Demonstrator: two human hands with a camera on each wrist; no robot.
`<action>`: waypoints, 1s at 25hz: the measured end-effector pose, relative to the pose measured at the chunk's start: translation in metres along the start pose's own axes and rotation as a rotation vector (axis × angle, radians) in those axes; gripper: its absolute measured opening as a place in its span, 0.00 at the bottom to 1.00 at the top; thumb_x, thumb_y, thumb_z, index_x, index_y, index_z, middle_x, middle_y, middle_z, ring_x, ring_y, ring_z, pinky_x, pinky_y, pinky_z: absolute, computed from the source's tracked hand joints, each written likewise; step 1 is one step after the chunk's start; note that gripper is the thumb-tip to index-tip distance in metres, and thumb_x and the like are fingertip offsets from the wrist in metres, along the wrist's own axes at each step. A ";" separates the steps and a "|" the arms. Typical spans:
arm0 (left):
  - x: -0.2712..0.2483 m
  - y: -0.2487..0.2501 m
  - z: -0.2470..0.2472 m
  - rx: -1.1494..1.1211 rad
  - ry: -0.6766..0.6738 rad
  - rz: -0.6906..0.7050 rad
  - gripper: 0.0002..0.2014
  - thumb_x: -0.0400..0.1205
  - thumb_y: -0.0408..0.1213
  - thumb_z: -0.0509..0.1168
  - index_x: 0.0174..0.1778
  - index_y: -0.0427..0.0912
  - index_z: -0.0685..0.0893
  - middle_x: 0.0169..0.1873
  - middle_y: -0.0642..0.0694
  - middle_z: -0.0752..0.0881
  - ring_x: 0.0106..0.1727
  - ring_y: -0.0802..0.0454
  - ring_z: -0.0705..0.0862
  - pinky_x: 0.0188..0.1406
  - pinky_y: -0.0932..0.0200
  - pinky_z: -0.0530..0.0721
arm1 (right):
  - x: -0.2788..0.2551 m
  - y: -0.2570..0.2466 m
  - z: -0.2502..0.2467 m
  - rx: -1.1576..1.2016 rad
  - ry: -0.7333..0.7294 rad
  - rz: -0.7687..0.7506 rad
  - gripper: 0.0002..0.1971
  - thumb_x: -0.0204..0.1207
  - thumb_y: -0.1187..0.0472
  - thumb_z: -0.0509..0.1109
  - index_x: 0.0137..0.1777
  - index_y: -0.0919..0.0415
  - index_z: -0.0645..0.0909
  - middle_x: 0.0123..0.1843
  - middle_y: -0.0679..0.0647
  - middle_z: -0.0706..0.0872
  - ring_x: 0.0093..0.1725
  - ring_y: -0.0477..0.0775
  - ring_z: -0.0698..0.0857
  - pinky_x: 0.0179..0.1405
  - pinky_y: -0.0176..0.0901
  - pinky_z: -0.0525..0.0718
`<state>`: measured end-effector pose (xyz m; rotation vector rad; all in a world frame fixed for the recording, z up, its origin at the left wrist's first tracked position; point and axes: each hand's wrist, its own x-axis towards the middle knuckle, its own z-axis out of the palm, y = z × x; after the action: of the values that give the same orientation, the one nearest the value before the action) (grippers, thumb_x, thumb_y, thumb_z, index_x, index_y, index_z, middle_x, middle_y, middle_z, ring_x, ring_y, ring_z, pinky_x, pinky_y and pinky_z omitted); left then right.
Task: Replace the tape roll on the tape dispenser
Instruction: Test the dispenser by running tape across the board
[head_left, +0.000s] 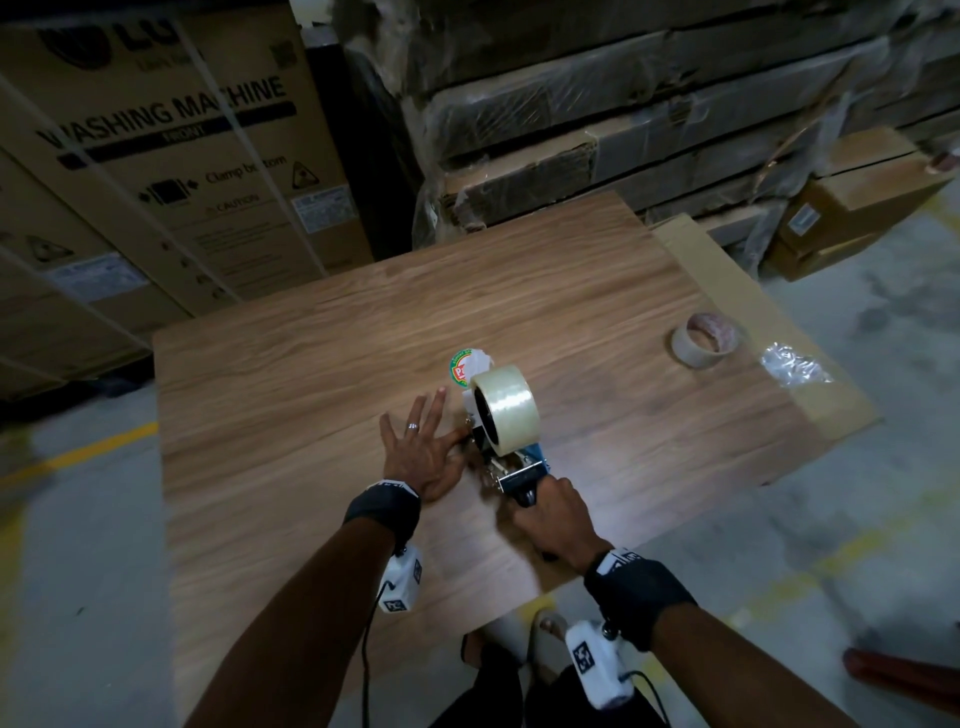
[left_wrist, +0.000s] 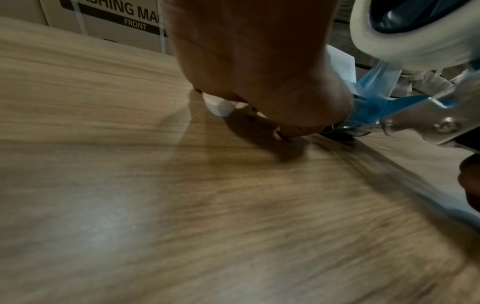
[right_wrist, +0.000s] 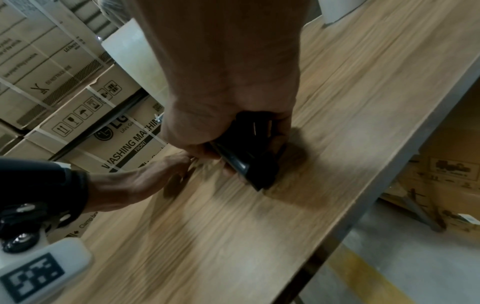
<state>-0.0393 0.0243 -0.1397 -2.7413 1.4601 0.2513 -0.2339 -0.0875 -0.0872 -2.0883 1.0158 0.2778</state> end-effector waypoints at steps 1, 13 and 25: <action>-0.001 0.001 0.001 0.005 -0.003 0.000 0.27 0.75 0.60 0.51 0.72 0.70 0.75 0.89 0.46 0.55 0.87 0.38 0.60 0.70 0.15 0.58 | -0.001 0.001 0.000 -0.006 -0.003 0.004 0.23 0.64 0.41 0.66 0.47 0.60 0.84 0.47 0.63 0.91 0.48 0.68 0.89 0.47 0.53 0.89; -0.005 0.010 -0.011 0.042 -0.114 -0.041 0.38 0.71 0.60 0.35 0.78 0.68 0.70 0.89 0.47 0.43 0.89 0.42 0.45 0.74 0.15 0.52 | -0.011 0.019 0.006 -0.040 -0.001 0.071 0.21 0.71 0.44 0.72 0.51 0.63 0.83 0.51 0.63 0.90 0.52 0.68 0.89 0.49 0.50 0.85; 0.001 0.007 -0.007 0.050 -0.185 -0.038 0.38 0.80 0.66 0.50 0.72 0.83 0.24 0.88 0.49 0.35 0.89 0.39 0.42 0.72 0.15 0.55 | -0.047 0.054 0.007 -0.020 -0.057 0.081 0.20 0.67 0.40 0.73 0.45 0.57 0.80 0.47 0.60 0.89 0.48 0.64 0.89 0.45 0.47 0.86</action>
<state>-0.0436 0.0194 -0.1322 -2.6224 1.3470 0.4477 -0.3041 -0.0756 -0.0983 -2.0478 1.0684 0.3877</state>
